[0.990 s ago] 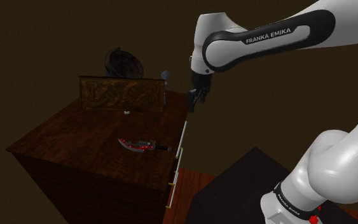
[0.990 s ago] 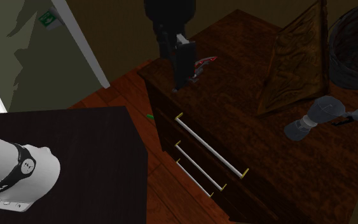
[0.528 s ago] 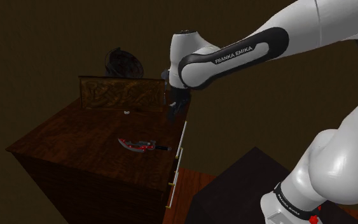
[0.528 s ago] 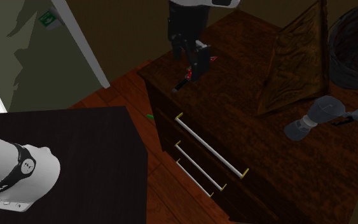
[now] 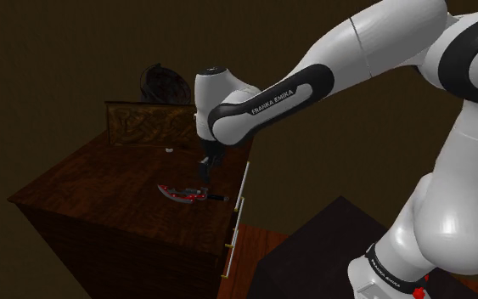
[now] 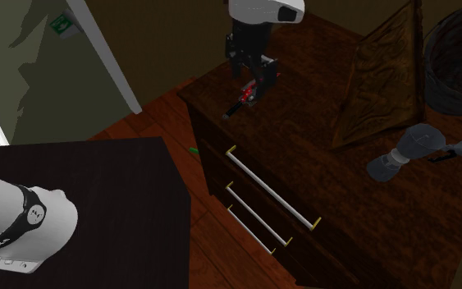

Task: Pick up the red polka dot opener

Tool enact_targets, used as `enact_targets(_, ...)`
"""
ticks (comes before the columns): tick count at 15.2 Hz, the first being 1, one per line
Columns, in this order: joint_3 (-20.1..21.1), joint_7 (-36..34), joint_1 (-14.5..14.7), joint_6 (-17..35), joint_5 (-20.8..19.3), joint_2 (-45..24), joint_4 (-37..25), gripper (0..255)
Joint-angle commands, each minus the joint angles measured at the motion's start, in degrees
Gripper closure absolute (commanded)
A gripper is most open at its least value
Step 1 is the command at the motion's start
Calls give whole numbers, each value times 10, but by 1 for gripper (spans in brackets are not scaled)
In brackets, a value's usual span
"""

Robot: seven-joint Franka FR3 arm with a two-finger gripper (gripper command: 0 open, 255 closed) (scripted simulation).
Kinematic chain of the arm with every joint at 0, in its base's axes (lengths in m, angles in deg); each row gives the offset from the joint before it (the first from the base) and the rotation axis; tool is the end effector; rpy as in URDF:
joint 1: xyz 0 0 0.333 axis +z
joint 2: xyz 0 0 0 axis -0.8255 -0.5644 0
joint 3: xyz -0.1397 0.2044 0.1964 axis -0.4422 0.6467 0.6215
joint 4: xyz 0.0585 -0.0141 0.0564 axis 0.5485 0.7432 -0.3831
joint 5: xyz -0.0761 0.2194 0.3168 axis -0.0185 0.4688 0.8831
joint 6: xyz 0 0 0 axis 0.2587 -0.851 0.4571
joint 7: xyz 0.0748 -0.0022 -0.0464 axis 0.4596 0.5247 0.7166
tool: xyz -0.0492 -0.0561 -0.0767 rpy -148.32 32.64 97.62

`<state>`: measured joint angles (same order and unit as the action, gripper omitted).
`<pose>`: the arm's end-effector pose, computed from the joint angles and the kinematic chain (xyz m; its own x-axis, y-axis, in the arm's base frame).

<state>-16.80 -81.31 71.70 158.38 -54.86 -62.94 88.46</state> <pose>0.5069 0.2693 0.3332 0.8527 0.5219 -0.0227 0.5224 -0.8515 0.0458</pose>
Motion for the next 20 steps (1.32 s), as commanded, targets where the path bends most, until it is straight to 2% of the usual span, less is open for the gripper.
enact_targets(1, 6, -8, 14, 6, -15, -42, -34, 0)
enact_targets(6, 12, -15, 43, 19, -46, -122, -97, 0)
enact_targets(15, 4, -26, 49, 63, -61, -160, -90, 0)
enact_targets(16, 4, -26, 49, 63, -60, -160, -91, 255)
enact_targets(20, 4, -26, 49, 63, -60, -160, -90, 255)
